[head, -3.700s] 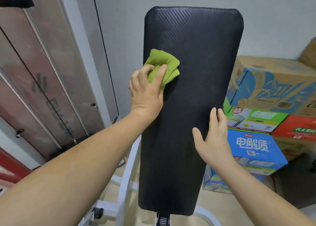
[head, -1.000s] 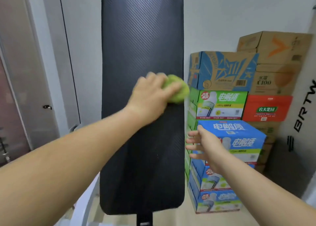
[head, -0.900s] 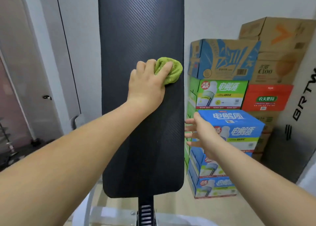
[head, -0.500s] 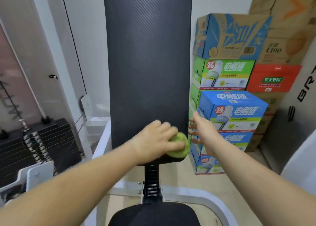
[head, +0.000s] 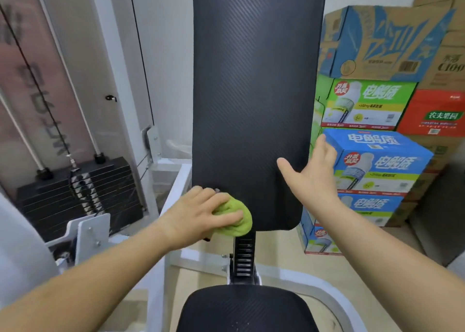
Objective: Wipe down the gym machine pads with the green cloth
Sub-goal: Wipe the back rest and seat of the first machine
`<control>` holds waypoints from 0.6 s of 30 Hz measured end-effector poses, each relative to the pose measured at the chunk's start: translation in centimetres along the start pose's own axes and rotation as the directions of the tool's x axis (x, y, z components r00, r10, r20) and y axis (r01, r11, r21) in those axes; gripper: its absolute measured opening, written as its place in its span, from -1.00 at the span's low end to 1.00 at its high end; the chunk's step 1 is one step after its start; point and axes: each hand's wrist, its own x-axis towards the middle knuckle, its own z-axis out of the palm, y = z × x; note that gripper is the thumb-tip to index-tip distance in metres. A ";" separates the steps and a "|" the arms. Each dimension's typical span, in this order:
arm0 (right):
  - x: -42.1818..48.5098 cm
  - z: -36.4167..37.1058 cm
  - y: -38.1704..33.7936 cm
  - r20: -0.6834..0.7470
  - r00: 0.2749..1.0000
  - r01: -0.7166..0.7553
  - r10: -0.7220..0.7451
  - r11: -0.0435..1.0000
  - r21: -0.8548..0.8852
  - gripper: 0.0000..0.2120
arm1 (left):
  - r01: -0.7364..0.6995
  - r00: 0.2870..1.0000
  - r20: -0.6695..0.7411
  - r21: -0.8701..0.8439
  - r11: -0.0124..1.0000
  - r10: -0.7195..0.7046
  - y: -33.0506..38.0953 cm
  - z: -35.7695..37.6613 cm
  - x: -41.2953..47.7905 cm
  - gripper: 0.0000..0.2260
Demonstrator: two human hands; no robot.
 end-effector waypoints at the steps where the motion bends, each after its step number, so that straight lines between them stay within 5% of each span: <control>1: 0.0 0.4 0.8 0.062 0.994 -0.094 0.089 0.992 0.084 -0.01 | 0.037 0.998 -0.048 0.031 0.999 -0.036 -1.5 -0.9 0.5 -0.43; 5: -1.4 1.2 3.7 0.263 0.935 -0.302 0.239 0.924 0.233 -0.29 | 0.500 0.839 -0.212 -0.061 0.864 -0.501 -4.4 -2.8 2.5 -0.25; 8: -2.3 1.6 4.4 0.355 0.895 -0.369 0.268 0.894 0.255 -0.40 | 0.625 0.740 -0.192 -0.158 0.764 -0.645 0.6 -0.1 2.0 -0.30; 10: -2.7 1.6 4.6 0.354 0.898 -0.363 0.260 0.894 0.262 -0.42 | 0.512 0.838 -0.125 -0.153 0.845 -0.531 4.2 2.0 0.8 -0.35; 12: -2.8 1.5 4.7 0.368 0.892 -0.377 0.262 0.881 0.286 -0.48 | 0.244 0.969 -0.006 -0.104 0.964 -0.246 6.3 3.1 0.0 -0.39; 14: -2.9 1.2 5.0 0.397 0.875 -0.405 0.276 0.867 0.291 -0.45 | 0.021 0.997 0.081 -0.065 0.998 -0.016 6.3 2.7 1.1 -0.43; 16: -2.8 1.0 5.2 0.424 0.842 -0.482 0.334 0.818 0.313 -0.40 | 0.013 1.000 -0.001 -0.006 1.000 -0.013 5.3 1.9 4.6 -0.49; 18: -2.4 0.9 5.4 0.422 0.806 -0.573 0.415 0.726 0.380 -0.42 | 0.217 0.966 -0.136 -0.040 0.975 -0.221 4.2 0.8 9.7 -0.52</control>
